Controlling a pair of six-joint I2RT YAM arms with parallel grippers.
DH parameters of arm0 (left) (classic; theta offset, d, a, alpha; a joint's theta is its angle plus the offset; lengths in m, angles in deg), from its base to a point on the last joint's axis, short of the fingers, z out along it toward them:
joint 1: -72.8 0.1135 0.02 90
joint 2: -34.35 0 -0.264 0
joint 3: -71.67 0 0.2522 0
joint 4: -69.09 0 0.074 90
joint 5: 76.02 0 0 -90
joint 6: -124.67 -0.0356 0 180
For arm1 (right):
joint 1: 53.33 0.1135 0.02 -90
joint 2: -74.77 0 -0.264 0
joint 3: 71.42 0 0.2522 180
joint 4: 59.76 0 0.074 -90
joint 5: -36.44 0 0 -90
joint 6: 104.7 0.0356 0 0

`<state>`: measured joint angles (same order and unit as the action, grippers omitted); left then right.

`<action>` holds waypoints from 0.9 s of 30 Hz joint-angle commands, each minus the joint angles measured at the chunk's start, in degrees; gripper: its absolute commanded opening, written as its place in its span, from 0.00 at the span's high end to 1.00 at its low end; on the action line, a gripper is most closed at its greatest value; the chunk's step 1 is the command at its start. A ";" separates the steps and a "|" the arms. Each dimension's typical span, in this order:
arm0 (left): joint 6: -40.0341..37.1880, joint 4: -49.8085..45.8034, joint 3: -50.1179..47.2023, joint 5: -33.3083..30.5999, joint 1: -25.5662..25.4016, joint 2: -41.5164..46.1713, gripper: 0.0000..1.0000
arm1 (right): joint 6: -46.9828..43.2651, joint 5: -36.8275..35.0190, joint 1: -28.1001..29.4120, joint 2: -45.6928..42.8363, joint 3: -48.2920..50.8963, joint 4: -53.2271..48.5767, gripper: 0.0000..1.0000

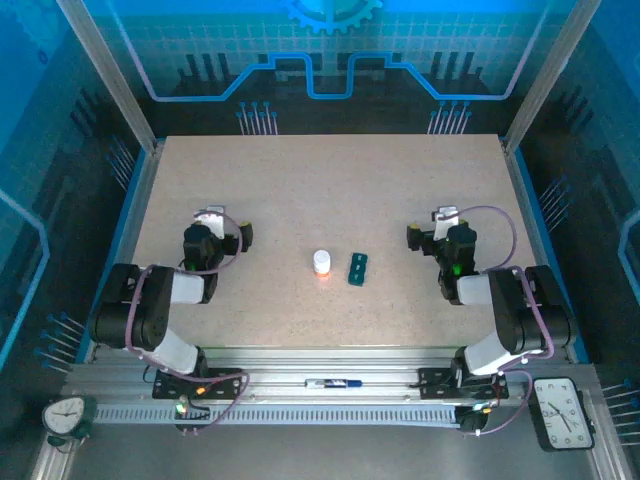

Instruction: Sort the pills into containers

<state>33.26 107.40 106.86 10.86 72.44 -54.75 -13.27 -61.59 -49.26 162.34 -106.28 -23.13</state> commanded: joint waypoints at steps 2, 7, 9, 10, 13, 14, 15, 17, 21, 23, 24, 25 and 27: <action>1.10 -0.04 0.75 1.36 0.54 0.42 0.01 | -0.73 0.64 -0.50 0.23 -1.17 0.68 0.00; 1.10 -0.07 0.74 1.36 0.54 0.42 0.01 | -0.72 0.69 -0.47 0.23 -1.22 0.72 0.00; 1.13 -0.04 0.76 1.36 0.54 0.35 0.01 | -0.73 0.65 -0.47 0.23 -1.23 0.71 0.00; 1.12 -0.04 0.76 1.36 0.54 0.35 0.01 | -0.73 0.65 -0.47 0.23 -1.18 0.73 0.00; 1.23 -0.07 0.78 1.38 0.55 0.42 0.01 | -0.68 0.72 -0.47 0.23 -1.22 0.73 0.00; 1.23 -0.05 0.75 1.41 0.55 0.42 0.01 | -0.71 0.71 -0.52 0.22 -1.22 0.69 0.00; 1.19 -0.09 0.79 1.43 0.57 0.40 0.01 | -0.73 0.65 -0.48 0.21 -1.23 0.67 0.00; 1.32 -0.18 0.80 1.46 0.60 0.42 0.01 | -0.77 0.67 -0.40 0.23 -1.31 0.59 0.00; 1.35 -0.74 1.08 1.62 0.71 0.48 0.01 | -0.89 0.59 -0.38 0.19 -1.31 0.58 0.00; 1.28 -0.78 1.06 1.55 0.63 0.44 0.01 | -0.86 0.59 -0.33 0.23 -1.31 0.59 0.00; 1.32 -0.90 1.11 1.54 0.63 0.49 0.01 | -0.90 0.50 -0.36 0.23 -1.31 0.55 0.00; 1.28 -1.00 1.06 1.55 0.67 0.54 0.01 | -0.90 0.57 -0.38 0.23 -1.31 0.58 0.00; 1.31 -1.02 1.18 1.55 0.62 0.48 0.01 | -0.82 0.56 -0.34 0.24 -1.31 0.57 0.00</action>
<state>33.28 106.55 106.88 11.08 72.55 -54.75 -13.29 -61.59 -49.26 162.34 -106.31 -23.41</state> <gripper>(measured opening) 0.989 0.997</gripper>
